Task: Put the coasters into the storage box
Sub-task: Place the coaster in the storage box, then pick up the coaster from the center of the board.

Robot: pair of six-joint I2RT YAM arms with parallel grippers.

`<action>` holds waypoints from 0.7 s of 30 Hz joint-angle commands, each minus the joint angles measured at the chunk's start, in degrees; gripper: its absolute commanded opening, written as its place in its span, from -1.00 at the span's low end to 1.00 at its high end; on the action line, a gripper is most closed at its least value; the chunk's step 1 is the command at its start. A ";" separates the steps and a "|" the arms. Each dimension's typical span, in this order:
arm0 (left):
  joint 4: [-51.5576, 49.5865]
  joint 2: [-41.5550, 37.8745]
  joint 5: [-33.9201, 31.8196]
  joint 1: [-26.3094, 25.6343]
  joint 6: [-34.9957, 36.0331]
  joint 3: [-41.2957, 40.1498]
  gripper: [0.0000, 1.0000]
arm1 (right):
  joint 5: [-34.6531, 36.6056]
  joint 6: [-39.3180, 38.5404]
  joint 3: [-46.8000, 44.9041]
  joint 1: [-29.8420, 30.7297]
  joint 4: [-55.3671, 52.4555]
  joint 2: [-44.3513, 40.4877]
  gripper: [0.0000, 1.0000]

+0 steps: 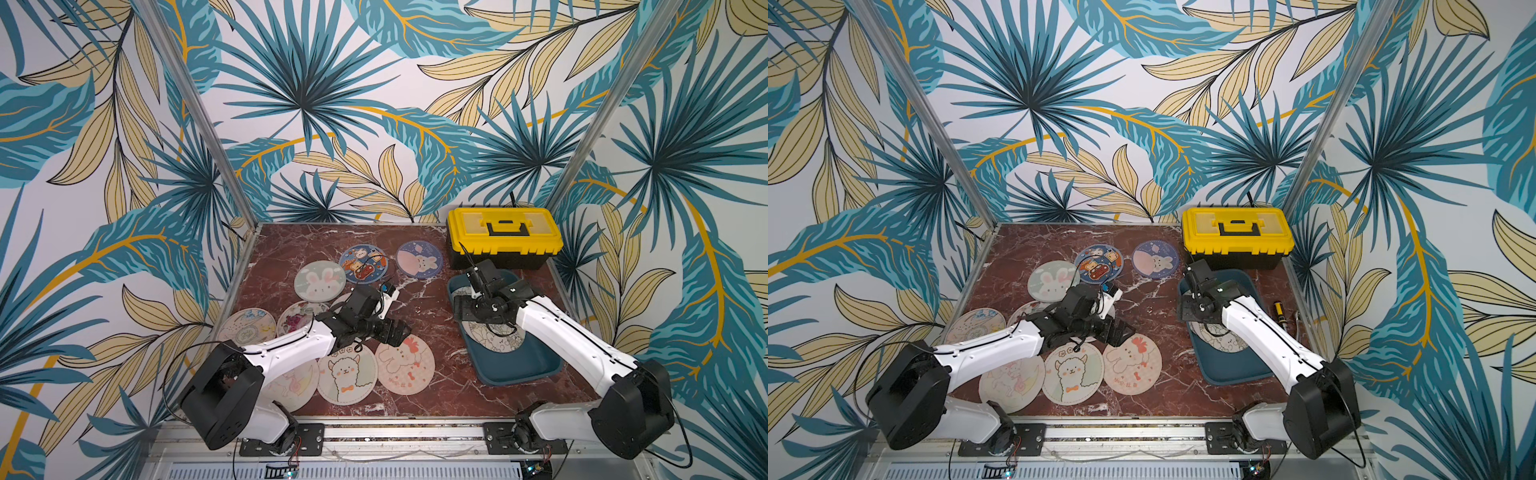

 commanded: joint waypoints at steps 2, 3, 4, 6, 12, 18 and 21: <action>-1.85 -3.90 -1.01 -1.72 -0.14 -4.14 0.99 | -3.48 0.05 2.28 3.26 2.95 2.14 0.69; -1.85 -4.44 -1.62 -1.80 -0.67 -5.10 0.99 | -4.21 -0.17 2.72 4.14 3.00 2.72 0.68; -1.85 -4.72 -2.01 -1.97 -1.21 -5.77 0.99 | -4.49 -0.19 2.99 4.83 3.10 3.25 0.68; -1.86 -4.86 -2.78 -2.28 -2.08 -6.71 0.99 | -5.69 0.25 2.95 6.37 3.82 4.15 0.67; -1.85 -3.16 -3.28 -3.03 -2.97 -7.09 0.99 | -9.46 1.96 0.71 9.93 7.40 7.12 0.60; -1.85 -0.57 -2.03 -3.10 -2.53 -7.22 0.99 | -10.74 3.72 -0.55 12.14 9.10 10.57 0.47; -1.85 0.76 -1.12 -3.10 -2.00 -7.52 0.99 | -10.64 5.25 -1.73 12.43 9.88 11.72 0.42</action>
